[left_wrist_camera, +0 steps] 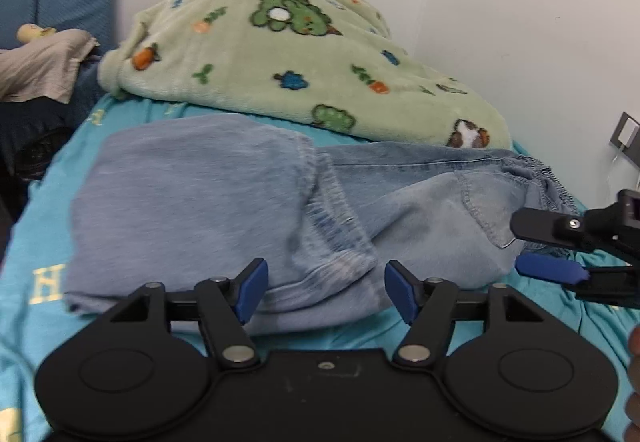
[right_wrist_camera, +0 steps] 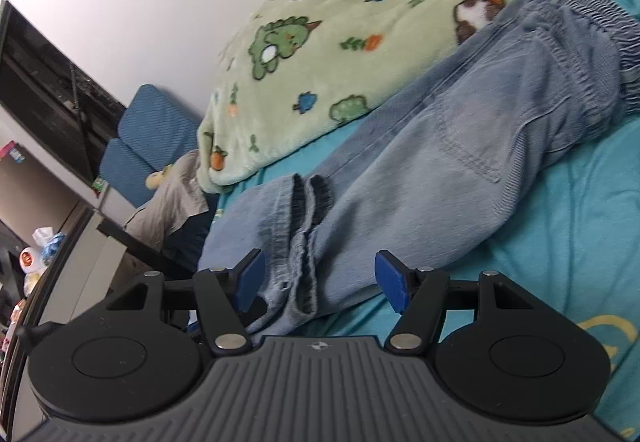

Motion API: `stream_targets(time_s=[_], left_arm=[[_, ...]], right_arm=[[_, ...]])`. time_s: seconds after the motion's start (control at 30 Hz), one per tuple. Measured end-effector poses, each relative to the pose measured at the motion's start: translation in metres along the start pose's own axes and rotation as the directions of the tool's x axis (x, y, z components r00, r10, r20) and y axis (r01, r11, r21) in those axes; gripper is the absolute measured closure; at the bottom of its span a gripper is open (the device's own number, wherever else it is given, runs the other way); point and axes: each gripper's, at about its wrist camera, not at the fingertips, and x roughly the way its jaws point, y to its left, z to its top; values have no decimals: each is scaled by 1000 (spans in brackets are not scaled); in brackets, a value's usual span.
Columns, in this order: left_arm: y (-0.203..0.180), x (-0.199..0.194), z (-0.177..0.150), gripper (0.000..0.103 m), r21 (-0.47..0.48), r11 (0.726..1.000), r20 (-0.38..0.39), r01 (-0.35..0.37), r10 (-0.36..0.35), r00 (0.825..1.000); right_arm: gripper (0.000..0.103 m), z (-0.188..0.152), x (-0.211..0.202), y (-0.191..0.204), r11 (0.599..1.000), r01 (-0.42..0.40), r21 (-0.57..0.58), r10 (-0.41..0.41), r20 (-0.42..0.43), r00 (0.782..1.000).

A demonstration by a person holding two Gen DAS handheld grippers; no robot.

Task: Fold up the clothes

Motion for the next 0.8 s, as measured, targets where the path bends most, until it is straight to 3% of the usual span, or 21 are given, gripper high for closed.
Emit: stream_targets(time_s=[0.1,0.37,0.5,0.57,0.8], left_arm=[[12,-15,0,39,-22,999,2,-26,27,1000],[42,-33,0,37,-62,995,-5,-73,73,997],[43,-41,6,35,-57,998,19,-32,33,999],[44,-42,6,34,-62,998,28,-1,3,1000],[61,-34,-2,34,-52,999,42,11,-8,999]], right_arm=[[39,-7,7,7,999,-33,-18,33,-11,999],[53,-28,22,21,991,-91,-103,88,-25,996],[56,-33,29,27,987,-93,-130,89,-35,995],[64,-33,37,30,988,-90,-124,84,-54,995],[63,-16,85,40,989,-48,-138,39,-66,997]])
